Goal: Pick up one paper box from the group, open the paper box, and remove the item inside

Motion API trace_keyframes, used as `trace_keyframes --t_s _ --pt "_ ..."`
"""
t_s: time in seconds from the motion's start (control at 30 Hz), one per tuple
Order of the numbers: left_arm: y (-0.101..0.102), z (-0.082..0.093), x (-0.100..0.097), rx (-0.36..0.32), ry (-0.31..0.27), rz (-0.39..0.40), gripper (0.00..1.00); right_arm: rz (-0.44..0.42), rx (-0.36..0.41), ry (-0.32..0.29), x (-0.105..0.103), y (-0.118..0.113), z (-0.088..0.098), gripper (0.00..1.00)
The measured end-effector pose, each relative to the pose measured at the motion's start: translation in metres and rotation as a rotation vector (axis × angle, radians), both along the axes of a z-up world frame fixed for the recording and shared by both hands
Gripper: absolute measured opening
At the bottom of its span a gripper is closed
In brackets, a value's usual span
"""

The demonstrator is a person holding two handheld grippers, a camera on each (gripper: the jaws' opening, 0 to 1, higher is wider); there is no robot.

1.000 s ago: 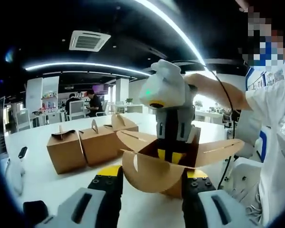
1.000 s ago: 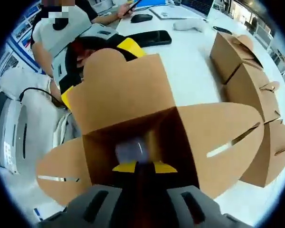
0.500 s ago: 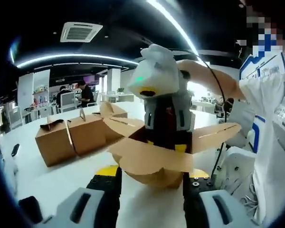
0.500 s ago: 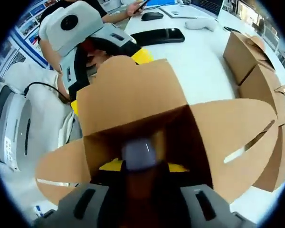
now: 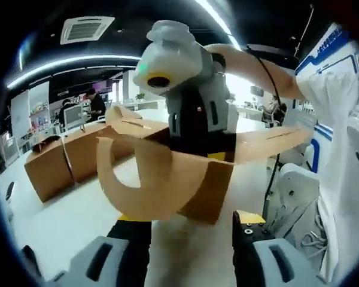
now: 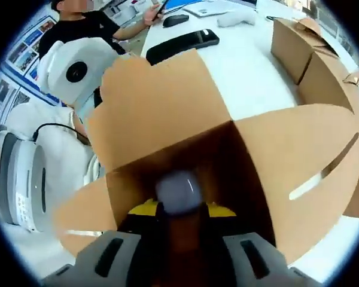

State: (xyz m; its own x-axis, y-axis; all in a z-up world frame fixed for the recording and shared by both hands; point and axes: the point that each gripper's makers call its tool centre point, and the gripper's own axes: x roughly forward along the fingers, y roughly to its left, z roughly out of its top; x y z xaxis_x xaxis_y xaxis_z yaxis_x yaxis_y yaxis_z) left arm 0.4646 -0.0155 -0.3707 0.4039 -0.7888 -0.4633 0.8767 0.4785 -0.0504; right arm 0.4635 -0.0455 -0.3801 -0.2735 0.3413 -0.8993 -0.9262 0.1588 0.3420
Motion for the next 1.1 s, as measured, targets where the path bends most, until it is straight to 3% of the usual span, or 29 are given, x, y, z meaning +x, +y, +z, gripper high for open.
trace_keyframes --t_s 0.1,0.13,0.47,0.5,0.53,0.57,0.63,0.77,1.1 --pt "-0.004 -0.001 0.004 -0.016 0.004 0.016 0.49 -0.018 0.018 0.021 -0.002 0.002 0.0 0.28" --pt "-0.005 -0.001 0.005 -0.019 0.002 0.018 0.49 -0.032 0.055 0.048 -0.006 0.008 0.002 0.28" --pt "-0.008 0.001 0.002 -0.023 -0.006 0.006 0.48 -0.089 0.074 0.082 0.001 0.008 0.007 0.22" --pt "-0.008 0.0 0.002 -0.022 -0.006 0.005 0.48 -0.085 0.074 0.082 0.001 0.008 0.007 0.22" --pt "-0.009 -0.003 0.003 -0.012 -0.006 0.009 0.48 -0.009 0.061 0.02 0.0 0.007 0.002 0.24" --pt "-0.009 -0.004 0.003 -0.006 -0.005 0.011 0.48 0.02 0.054 0.013 -0.005 0.006 0.0 0.28" --pt "-0.009 -0.003 0.001 -0.004 -0.001 -0.004 0.49 -0.02 0.021 0.055 -0.011 0.006 0.0 0.28" --pt "-0.01 -0.003 0.0 -0.008 0.003 -0.008 0.49 -0.026 0.029 0.094 -0.008 0.006 0.001 0.27" --pt "-0.008 -0.003 0.003 -0.007 -0.011 -0.005 0.51 -0.058 0.1 0.133 -0.002 0.006 0.015 0.18"
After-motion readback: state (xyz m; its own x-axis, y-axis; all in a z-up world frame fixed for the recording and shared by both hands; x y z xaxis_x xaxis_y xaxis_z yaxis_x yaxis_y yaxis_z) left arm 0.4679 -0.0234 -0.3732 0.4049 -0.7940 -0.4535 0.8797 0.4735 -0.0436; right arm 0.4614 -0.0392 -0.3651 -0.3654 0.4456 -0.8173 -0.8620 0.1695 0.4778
